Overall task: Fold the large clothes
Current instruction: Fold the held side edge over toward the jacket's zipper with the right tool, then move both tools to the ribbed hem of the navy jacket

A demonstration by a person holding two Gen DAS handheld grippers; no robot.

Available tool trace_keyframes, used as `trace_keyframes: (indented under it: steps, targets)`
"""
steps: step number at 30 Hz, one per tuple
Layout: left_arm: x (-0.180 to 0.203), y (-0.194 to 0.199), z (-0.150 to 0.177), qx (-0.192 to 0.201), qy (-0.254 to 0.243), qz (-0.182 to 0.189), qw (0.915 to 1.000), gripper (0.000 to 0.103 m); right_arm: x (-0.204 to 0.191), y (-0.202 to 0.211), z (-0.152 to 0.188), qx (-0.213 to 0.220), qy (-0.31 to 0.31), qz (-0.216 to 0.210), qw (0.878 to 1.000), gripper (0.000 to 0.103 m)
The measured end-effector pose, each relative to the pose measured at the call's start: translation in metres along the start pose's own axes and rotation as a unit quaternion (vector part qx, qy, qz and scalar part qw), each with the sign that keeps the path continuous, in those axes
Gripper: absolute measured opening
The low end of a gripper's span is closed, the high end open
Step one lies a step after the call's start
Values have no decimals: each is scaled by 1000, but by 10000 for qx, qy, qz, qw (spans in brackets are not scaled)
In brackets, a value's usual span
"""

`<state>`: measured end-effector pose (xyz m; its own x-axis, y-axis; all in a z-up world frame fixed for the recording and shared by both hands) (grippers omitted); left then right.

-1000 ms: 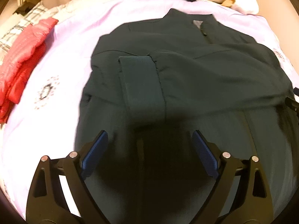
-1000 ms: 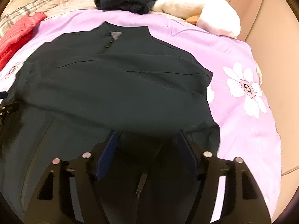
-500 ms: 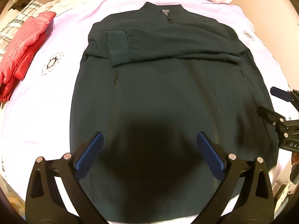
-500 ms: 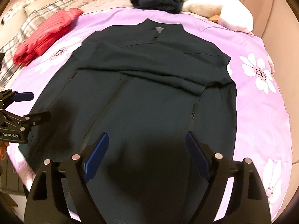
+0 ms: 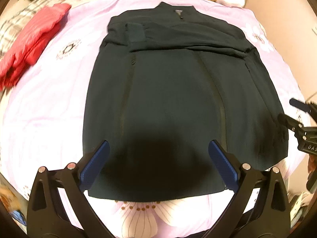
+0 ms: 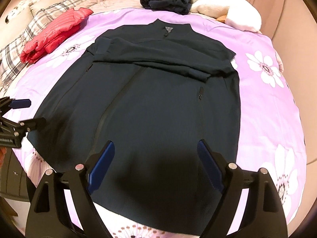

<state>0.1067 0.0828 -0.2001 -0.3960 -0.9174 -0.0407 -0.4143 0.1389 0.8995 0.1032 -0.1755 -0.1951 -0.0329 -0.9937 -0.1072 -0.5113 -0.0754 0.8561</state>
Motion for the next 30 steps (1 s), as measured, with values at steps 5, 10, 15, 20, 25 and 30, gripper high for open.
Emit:
trace_keyframes:
  steps: [5, 10, 15, 20, 25, 30]
  targets:
    - [-26, 1, 18, 156, 392, -166, 9990, 101, 14, 3, 13, -26, -243, 83, 9997, 86]
    - [-63, -4, 37, 307, 908, -311, 9949, 101, 35, 3, 22, 27, -574, 109, 9983, 86]
    - [-98, -11, 53, 477, 1354, -340, 9891, 101, 69, 0, 26, 185, -1074, 162, 9939, 86]
    - [-132, -22, 69, 620, 1942, -142, 9789, 101, 110, -8, 37, 254, -1656, 223, 9856, 86]
    - [-147, -38, 77, 677, 2350, 149, 9695, 101, 138, -18, 45, 240, -2070, 193, 9779, 86]
    - [-148, -52, 76, 651, 2385, 282, 9686, 101, 155, -30, 50, 126, -2473, 1, 9689, 86]
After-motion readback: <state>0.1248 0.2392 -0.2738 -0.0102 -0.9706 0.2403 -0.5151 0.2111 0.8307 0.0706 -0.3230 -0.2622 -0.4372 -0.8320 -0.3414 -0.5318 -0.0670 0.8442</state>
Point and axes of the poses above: each gripper's, at about its wrist camera, not at the fingertips, and y roughly against the way its jaws point, x to its right, z to its underside, the point moved 9 cm from there along -y, roughly the way its jaws point, and after that the axes turned 15 degrees about -y, right-handed, at the moved point
